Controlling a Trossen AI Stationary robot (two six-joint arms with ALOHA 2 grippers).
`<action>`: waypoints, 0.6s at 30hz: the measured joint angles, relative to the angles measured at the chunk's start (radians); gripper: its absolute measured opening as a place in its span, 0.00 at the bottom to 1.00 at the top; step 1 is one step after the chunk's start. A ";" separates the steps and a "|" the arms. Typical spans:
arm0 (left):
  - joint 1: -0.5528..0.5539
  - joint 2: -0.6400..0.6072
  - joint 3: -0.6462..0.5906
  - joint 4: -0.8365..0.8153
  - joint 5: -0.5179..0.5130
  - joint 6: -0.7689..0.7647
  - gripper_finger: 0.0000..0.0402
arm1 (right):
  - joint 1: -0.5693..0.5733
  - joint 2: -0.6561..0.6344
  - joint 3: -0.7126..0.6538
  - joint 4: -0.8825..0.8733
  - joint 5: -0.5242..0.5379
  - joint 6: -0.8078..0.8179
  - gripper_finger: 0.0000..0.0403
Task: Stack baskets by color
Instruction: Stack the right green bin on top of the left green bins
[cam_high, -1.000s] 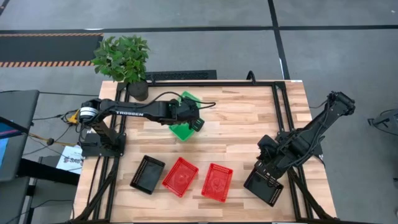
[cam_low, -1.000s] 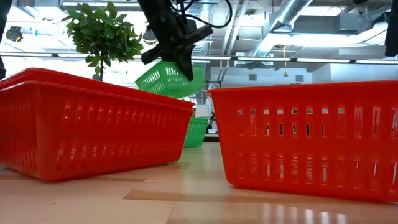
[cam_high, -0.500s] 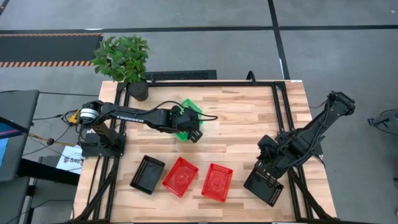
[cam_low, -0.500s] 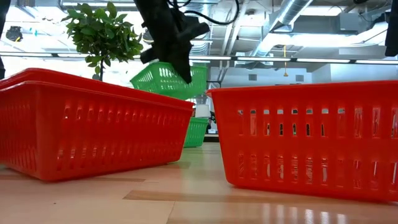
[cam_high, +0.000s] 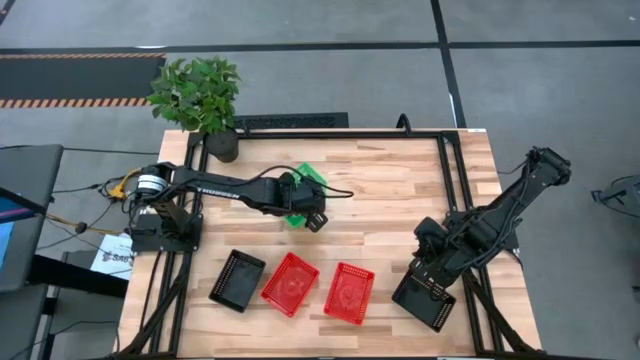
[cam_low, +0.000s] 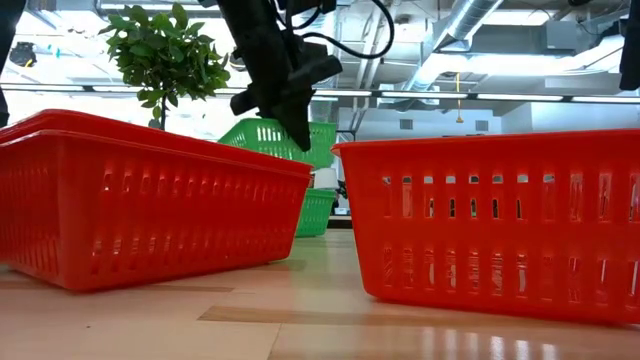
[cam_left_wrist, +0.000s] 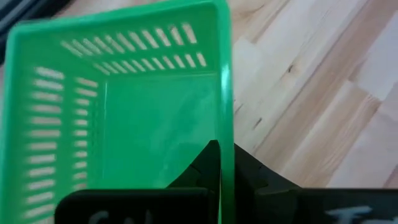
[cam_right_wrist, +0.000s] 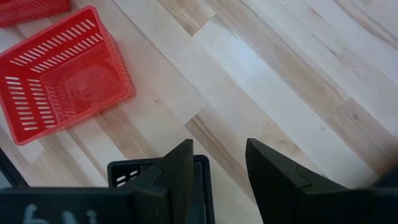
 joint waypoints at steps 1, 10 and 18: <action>0.000 0.001 0.000 -0.003 0.003 -0.012 0.00 | 0.000 0.000 0.000 0.000 0.000 0.001 0.42; 0.000 0.031 -0.001 -0.026 0.029 -0.100 0.00 | 0.000 0.000 0.000 -0.003 0.000 0.000 0.42; 0.008 0.069 -0.002 -0.038 0.051 -0.095 0.00 | 0.000 0.000 0.000 -0.002 0.000 -0.015 0.42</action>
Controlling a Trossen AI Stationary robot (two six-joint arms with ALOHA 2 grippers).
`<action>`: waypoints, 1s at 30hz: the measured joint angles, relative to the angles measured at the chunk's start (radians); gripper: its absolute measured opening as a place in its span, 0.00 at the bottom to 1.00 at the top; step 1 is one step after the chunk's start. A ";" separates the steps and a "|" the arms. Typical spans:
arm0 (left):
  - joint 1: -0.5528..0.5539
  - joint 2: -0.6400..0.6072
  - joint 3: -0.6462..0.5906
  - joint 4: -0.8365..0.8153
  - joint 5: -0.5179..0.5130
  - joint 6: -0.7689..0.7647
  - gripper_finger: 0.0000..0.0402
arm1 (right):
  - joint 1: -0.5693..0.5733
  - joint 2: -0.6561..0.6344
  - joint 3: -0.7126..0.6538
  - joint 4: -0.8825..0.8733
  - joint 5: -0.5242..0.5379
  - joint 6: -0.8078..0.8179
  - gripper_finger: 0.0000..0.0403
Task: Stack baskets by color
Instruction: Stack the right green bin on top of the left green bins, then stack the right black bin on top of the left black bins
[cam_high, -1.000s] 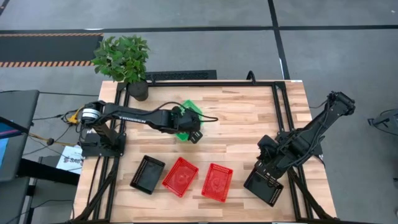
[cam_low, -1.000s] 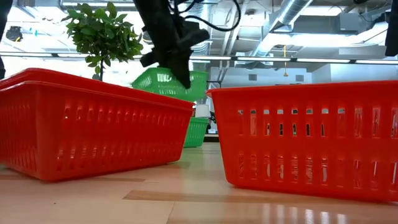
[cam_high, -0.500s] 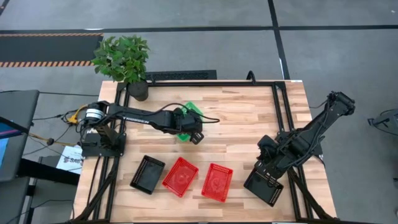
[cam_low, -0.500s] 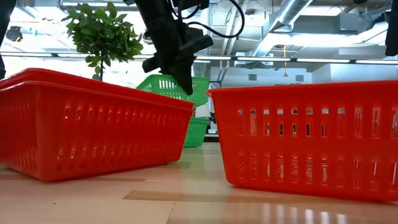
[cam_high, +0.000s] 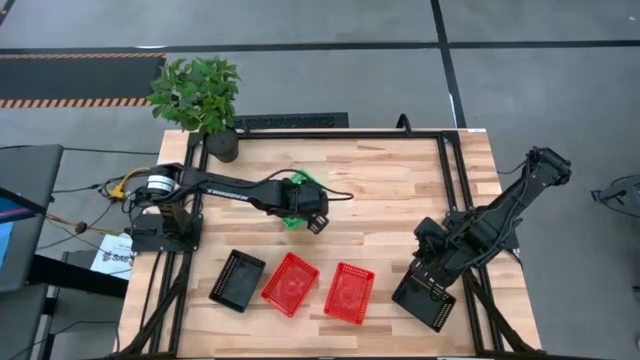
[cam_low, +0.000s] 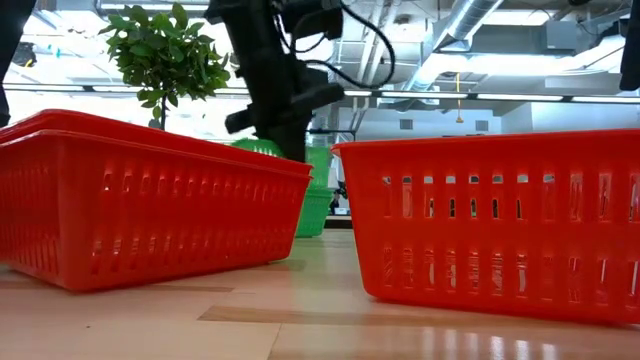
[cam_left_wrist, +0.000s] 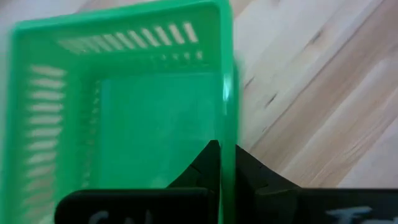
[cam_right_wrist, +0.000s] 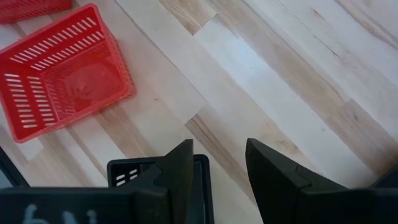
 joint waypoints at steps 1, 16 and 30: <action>0.000 0.003 -0.002 -0.018 0.004 0.005 0.00 | 0.000 0.000 0.000 -0.001 0.000 0.000 0.42; 0.006 0.009 -0.001 0.022 0.093 0.048 0.14 | 0.000 0.000 0.000 -0.004 0.000 -0.012 0.42; 0.026 0.007 0.196 -0.075 0.128 0.115 0.52 | 0.000 0.000 0.000 -0.002 -0.001 -0.029 0.42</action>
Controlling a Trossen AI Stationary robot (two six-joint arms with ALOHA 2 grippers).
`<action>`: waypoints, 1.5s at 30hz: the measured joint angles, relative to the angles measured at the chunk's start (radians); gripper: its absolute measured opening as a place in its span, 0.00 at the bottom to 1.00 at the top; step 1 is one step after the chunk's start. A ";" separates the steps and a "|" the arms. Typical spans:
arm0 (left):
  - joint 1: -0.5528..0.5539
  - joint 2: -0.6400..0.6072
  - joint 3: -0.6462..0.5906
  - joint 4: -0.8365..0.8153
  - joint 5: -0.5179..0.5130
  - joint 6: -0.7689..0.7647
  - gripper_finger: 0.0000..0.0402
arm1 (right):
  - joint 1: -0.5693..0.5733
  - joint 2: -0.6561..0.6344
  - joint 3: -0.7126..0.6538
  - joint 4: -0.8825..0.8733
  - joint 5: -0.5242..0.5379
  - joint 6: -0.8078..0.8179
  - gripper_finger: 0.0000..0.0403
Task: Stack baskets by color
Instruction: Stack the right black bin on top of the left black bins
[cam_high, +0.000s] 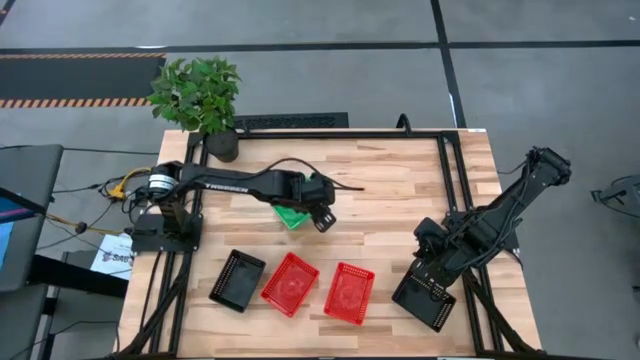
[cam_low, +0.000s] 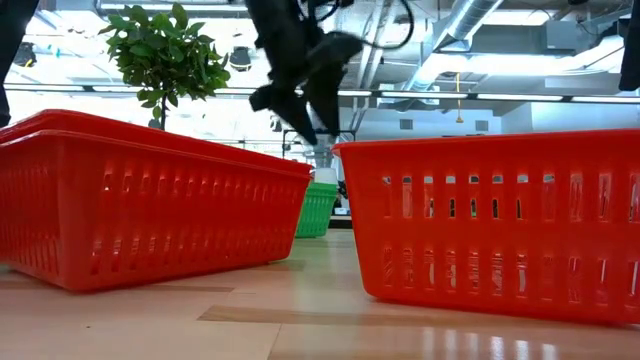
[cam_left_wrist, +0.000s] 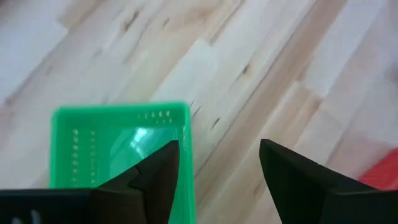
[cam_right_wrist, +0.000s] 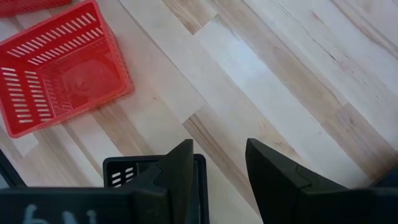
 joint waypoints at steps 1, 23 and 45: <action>0.000 0.000 0.021 -0.008 -0.001 0.009 0.53 | 0.000 0.000 0.000 0.001 -0.001 0.000 0.42; -0.009 -0.001 0.332 -0.069 0.060 0.090 0.53 | 0.083 0.023 -0.129 0.098 -0.318 0.395 0.42; -0.005 -0.001 0.332 -0.117 0.050 0.139 0.53 | 0.098 0.201 -0.194 0.328 -0.368 0.320 0.42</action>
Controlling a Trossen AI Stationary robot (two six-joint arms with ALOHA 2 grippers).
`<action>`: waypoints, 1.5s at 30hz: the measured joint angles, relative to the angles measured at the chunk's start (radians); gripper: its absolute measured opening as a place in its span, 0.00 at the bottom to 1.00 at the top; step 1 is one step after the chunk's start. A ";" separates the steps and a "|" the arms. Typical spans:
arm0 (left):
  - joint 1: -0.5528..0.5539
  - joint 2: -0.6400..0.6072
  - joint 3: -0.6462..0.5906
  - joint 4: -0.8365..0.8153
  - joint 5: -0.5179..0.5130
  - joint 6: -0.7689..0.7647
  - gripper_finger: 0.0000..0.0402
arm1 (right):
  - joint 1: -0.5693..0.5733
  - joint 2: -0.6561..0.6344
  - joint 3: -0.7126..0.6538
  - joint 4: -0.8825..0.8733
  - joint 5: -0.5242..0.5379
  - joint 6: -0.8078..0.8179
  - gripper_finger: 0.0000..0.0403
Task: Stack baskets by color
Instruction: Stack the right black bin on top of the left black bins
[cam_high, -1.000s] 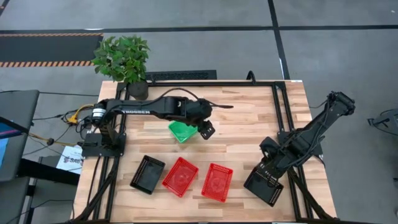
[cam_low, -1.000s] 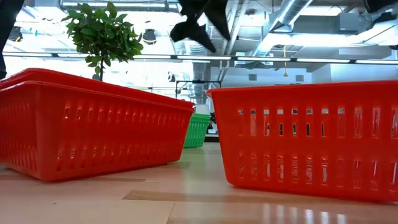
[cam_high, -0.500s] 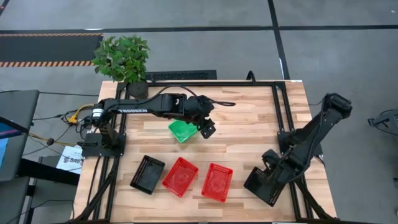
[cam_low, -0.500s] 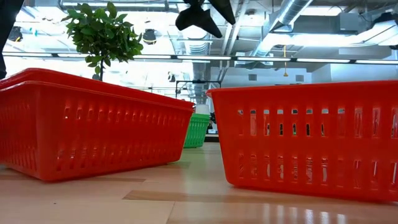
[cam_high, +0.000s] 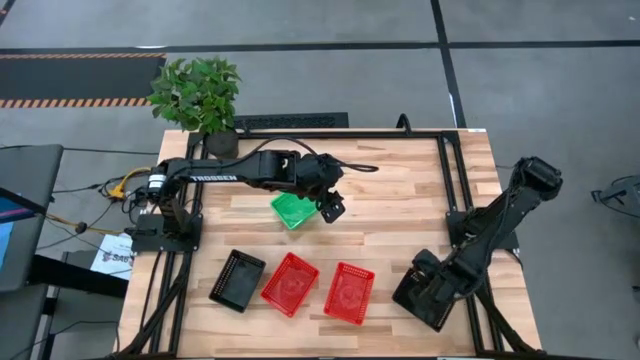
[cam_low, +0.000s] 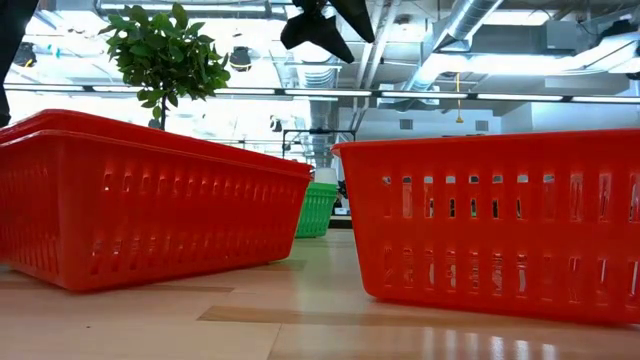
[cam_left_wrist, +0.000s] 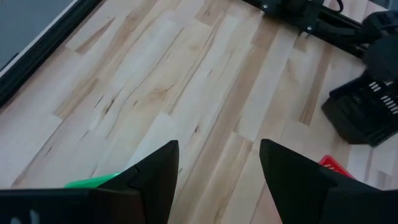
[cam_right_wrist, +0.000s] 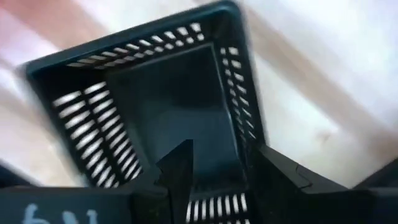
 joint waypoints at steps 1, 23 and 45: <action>0.000 0.000 0.000 0.000 0.001 0.000 0.53 | -0.017 0.007 -0.005 -0.002 -0.001 -0.033 0.42; 0.000 0.001 -0.001 -0.122 0.008 0.046 0.53 | -0.651 0.021 -0.004 0.263 0.206 -0.983 0.42; 0.017 0.001 -0.001 0.032 -0.035 0.062 0.53 | -0.385 -0.161 0.175 -0.534 0.158 -0.247 0.42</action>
